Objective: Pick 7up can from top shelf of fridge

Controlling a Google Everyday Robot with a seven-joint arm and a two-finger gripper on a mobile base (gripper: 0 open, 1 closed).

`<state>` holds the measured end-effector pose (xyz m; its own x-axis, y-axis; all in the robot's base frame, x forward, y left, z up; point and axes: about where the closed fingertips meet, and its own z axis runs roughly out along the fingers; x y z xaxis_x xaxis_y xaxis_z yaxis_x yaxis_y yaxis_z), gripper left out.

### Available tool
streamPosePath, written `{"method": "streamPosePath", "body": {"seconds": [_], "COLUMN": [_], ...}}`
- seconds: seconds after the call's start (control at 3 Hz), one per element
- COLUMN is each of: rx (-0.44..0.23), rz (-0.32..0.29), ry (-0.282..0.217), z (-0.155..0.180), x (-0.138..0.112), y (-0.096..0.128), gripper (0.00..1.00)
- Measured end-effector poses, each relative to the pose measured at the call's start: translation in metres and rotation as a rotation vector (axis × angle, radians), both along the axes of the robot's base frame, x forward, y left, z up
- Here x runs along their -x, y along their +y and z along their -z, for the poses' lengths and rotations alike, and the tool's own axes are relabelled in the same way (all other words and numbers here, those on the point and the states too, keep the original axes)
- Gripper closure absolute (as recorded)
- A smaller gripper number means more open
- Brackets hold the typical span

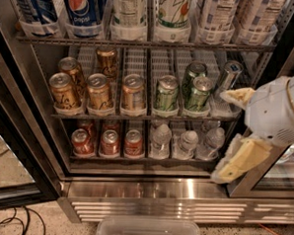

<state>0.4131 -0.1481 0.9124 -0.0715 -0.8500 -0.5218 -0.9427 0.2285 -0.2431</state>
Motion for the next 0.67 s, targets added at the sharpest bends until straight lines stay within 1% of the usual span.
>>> {"method": "streamPosePath", "body": {"seconds": [0.33,0.67], "rx": [-0.107,-0.165], "rz": [0.013,0.044], "ry": [-0.073,-0.144], "z": [0.013,0.034], "x": [0.024,0.046], "y": [0.043,0.085], "gripper": [0.00,0.00]}}
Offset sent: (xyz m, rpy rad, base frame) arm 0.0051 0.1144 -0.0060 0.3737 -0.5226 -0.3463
